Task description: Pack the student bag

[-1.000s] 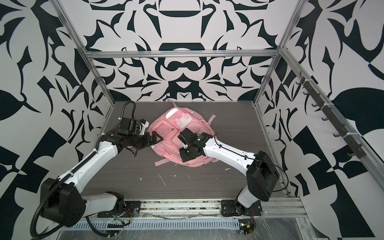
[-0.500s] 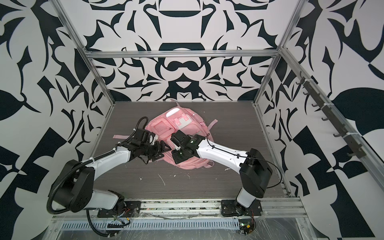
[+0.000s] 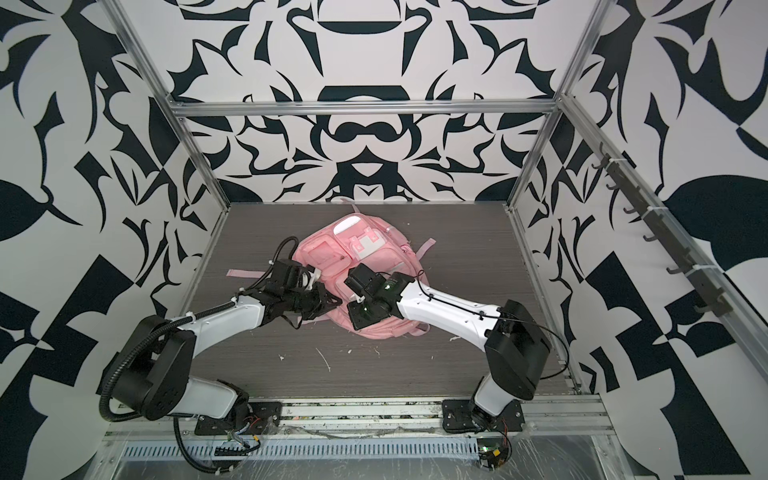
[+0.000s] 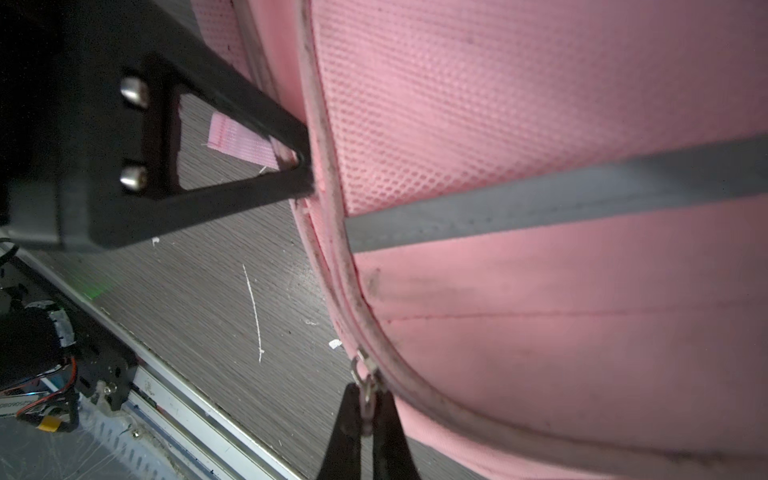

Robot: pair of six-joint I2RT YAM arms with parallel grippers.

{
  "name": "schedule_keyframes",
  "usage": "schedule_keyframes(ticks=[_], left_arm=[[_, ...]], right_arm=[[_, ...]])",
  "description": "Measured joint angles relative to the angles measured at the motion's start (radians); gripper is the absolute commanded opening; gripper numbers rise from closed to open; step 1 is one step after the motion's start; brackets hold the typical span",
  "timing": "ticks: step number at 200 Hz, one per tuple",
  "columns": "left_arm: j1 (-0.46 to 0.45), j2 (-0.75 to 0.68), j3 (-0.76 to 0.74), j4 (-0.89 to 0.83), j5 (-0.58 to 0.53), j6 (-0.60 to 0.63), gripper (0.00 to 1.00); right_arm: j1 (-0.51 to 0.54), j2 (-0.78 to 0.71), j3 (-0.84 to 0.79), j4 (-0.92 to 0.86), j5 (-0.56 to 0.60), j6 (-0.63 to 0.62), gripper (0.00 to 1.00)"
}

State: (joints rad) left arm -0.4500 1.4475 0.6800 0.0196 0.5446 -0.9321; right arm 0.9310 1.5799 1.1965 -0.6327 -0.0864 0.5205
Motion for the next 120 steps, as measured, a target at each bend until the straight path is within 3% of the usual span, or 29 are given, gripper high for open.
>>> schedule_keyframes(ticks=[120], left_arm=[[0.064, -0.001, 0.007, -0.064, 0.042, 0.158, 0.0]], right_arm=[[-0.143, -0.037, -0.021, -0.145, -0.027, -0.126, 0.0]])
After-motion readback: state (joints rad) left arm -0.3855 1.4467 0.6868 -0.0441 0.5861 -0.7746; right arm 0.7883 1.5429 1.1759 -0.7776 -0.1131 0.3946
